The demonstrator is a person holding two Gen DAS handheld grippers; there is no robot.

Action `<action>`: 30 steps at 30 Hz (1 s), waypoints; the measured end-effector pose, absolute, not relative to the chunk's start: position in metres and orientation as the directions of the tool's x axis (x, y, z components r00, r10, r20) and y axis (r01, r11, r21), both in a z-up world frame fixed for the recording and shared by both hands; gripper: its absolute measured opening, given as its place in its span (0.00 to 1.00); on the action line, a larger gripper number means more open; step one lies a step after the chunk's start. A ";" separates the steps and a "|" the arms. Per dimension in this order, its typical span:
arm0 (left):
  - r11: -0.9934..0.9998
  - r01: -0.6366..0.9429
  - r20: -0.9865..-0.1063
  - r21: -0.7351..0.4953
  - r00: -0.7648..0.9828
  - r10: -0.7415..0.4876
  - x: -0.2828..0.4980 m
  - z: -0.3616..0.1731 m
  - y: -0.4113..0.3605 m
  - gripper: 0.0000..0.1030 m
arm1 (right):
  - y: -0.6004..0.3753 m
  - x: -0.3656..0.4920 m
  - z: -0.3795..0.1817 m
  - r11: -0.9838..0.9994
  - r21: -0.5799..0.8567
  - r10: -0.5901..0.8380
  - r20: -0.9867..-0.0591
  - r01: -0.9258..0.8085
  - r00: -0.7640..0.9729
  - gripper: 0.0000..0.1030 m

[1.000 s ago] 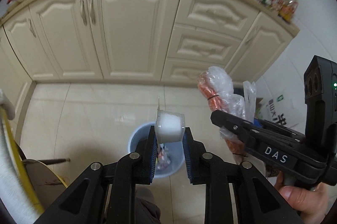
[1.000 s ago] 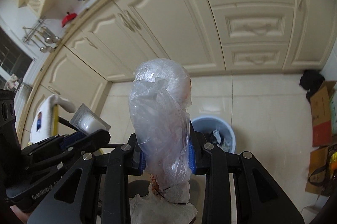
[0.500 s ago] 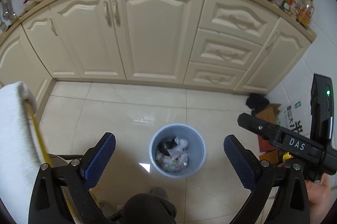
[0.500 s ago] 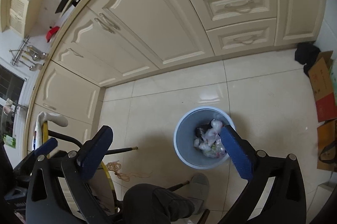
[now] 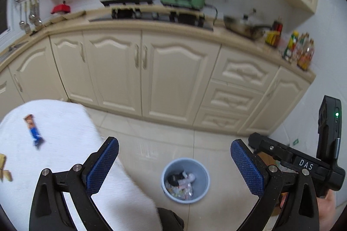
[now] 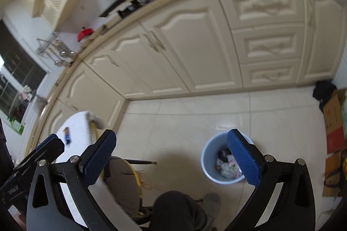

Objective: Collect trash
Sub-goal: 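Swing both tools back over the table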

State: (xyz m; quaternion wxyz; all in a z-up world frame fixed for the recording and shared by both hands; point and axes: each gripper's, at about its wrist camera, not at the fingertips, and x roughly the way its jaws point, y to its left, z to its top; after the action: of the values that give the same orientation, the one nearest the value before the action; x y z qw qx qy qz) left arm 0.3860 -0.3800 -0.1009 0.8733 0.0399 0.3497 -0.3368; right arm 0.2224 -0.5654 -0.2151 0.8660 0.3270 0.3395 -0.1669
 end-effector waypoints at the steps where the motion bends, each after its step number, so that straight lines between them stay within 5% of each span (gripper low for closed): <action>1: 0.775 0.609 -0.622 -0.169 0.544 -0.564 0.375 -0.095 -0.360 0.99 | -0.558 0.224 -0.207 0.741 0.450 -0.069 -0.688 0.499 0.722 1.00; 15: 0.874 0.447 -0.462 -0.194 0.744 -0.483 0.265 -0.053 -0.156 0.99 | -0.438 0.259 -0.118 0.871 0.413 0.014 -0.562 0.266 0.827 1.00; 30: 0.951 0.230 -0.412 -0.205 0.861 -0.297 0.176 -0.039 -0.042 0.99 | -0.305 0.292 -0.069 0.969 0.247 0.094 -0.476 0.030 0.874 1.00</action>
State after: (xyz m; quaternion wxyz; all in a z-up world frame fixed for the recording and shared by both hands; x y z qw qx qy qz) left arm 0.1763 -0.0423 -0.0389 0.9618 -0.0747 0.2250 -0.1368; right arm 0.2922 -0.3050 -0.0692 0.9600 0.1242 0.2502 0.0166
